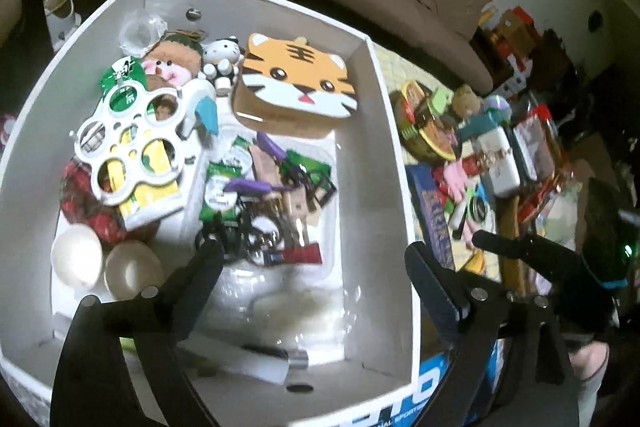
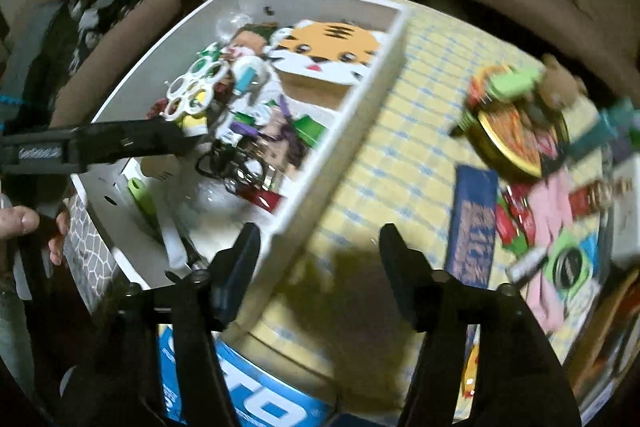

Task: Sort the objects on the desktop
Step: 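Lower the right gripper onto the lavender pouch in its plastic bag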

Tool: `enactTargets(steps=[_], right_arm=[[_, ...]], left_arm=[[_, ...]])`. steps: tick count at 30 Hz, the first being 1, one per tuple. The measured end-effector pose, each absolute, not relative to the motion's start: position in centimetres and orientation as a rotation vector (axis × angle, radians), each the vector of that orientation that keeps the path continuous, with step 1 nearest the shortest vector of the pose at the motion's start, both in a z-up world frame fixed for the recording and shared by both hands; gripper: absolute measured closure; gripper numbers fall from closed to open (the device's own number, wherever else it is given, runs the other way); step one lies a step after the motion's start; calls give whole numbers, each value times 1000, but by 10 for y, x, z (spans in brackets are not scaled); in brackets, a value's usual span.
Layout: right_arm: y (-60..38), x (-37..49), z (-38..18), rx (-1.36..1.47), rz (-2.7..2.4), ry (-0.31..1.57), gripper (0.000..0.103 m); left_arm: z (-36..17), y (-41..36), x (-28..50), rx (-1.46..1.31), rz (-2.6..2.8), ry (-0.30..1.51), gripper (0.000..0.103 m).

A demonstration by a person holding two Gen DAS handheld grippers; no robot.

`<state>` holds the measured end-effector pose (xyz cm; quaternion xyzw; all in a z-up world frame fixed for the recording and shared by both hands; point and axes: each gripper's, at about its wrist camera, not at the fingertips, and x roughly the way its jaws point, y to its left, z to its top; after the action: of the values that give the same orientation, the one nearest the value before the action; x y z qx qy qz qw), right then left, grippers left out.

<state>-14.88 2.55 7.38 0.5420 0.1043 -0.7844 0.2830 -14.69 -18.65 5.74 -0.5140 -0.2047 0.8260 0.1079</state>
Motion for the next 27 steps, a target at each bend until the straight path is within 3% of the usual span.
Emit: enactTargets(steps=[2, 9, 16, 23, 27], right_arm=[[45, -145, 62, 1482, -2103, 230, 40], [102, -130, 36, 1535, -2121, 119, 39], [127, -122, 7, 1589, -2053, 31, 39], [138, -132, -26, 1660, -1912, -129, 46], [138, -141, -32, 1680, -1914, -108, 46]], left_arm=[[60, -176, -137, -1502, 2420, -581, 0], [74, -122, -111, -1484, 2395, -441, 0], [85, -62, -93, -1414, 2355, -422, 0], [80, -30, -87, -1306, 2282, -671, 0], [78, -39, -91, -1209, 2249, -859, 0]])
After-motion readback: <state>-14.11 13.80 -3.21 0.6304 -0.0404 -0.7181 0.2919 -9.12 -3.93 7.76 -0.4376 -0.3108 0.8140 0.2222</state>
